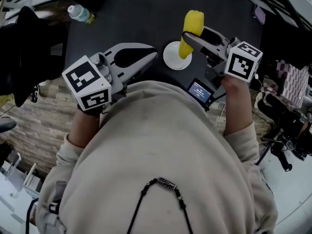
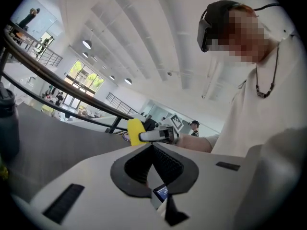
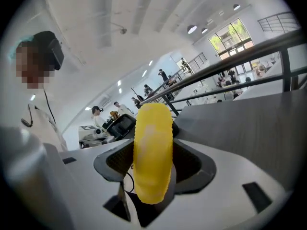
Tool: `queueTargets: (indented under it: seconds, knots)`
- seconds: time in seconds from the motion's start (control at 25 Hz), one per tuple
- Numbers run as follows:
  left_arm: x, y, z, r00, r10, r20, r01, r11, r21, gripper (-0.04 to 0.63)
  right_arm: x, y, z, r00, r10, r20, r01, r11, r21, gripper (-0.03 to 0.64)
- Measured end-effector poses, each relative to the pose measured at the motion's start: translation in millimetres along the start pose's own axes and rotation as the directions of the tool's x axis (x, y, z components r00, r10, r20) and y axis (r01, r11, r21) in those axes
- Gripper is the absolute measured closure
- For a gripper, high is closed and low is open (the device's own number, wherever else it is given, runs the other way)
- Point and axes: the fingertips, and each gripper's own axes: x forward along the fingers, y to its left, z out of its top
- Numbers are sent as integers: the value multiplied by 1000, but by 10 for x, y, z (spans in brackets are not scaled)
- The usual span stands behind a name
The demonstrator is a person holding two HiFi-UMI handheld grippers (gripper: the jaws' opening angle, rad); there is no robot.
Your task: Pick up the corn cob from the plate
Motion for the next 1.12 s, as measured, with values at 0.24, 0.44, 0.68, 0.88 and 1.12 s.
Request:
queueTargets:
  seconds: [0.24, 0.44, 0.68, 0.88, 1.12]
  knots:
    - [12, -28, 154, 997, -66, -32, 67, 996, 58, 589, -335, 438, 311, 990, -37, 138, 51, 994, -99, 362]
    - [125, -158, 219, 990, -120, -69, 127, 987, 103, 589, -597, 601, 330, 976, -84, 200, 115, 982, -148, 362]
    - [193, -184, 221, 983, -159, -89, 169, 979, 118, 589, -719, 572, 250, 965, -109, 238, 139, 984, -116, 362]
    - [204, -201, 216, 980, -176, -90, 185, 977, 105, 589, -792, 523, 186, 961, -138, 240, 166, 981, -100, 362]
    - [199, -187, 201, 981, -170, -93, 178, 979, 96, 589, -829, 478, 170, 959, -153, 238, 179, 980, -92, 362]
